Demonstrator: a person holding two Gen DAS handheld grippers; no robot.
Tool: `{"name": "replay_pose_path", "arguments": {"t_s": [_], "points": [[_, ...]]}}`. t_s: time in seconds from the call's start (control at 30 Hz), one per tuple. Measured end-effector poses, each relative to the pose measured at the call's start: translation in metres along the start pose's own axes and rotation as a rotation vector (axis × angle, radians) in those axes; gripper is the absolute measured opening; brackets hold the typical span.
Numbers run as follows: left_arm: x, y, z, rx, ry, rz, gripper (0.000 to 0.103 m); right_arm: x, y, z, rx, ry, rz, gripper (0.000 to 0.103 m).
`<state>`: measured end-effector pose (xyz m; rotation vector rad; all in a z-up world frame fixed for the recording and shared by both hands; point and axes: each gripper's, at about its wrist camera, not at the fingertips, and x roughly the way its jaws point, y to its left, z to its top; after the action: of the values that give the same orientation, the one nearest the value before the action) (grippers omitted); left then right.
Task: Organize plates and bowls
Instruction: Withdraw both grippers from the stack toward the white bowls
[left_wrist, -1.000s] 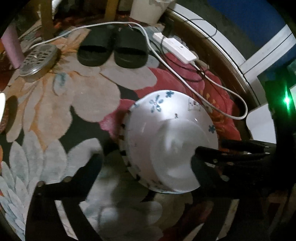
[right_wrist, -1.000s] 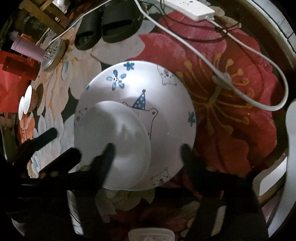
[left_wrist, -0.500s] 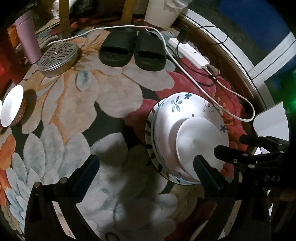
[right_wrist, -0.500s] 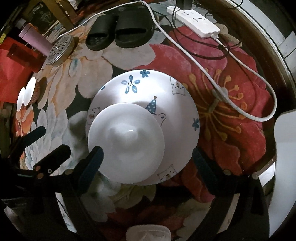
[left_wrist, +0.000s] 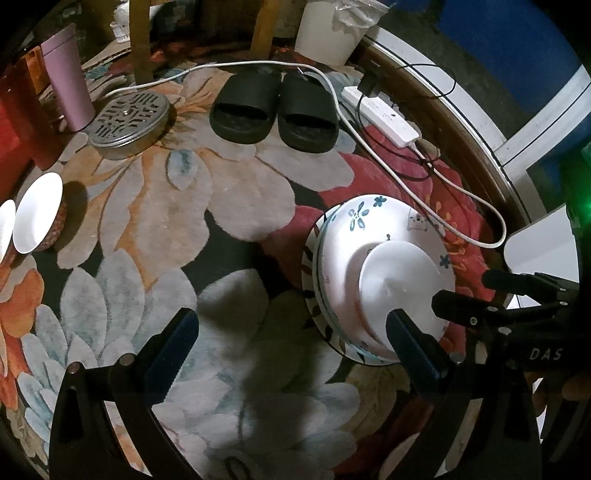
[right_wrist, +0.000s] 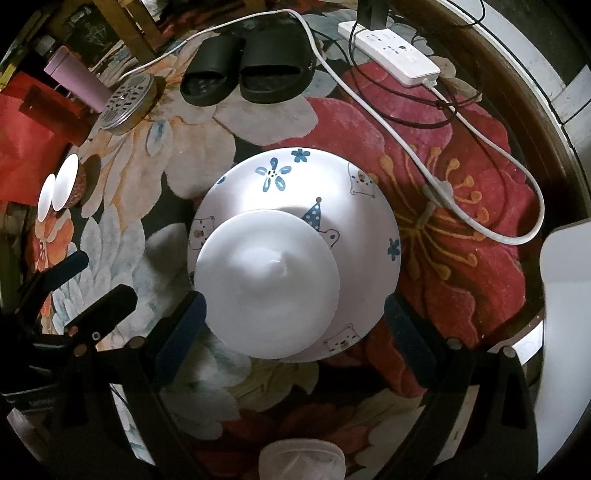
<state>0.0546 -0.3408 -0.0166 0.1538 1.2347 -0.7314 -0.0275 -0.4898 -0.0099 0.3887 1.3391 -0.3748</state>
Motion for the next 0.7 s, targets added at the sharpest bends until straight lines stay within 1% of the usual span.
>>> {"name": "replay_pose_path", "arguments": {"t_s": [0.23,0.7], "points": [[-0.008,0.011,-0.001,-0.010,-0.012,0.010,0.102,-0.001,0.008,0.000,-0.006,-0.005,0.003,0.098],[-0.018,0.051,-0.014,-0.070,-0.019,0.047,0.102,0.006,0.039,-0.003,-0.047,0.004,0.009,0.098]]}}
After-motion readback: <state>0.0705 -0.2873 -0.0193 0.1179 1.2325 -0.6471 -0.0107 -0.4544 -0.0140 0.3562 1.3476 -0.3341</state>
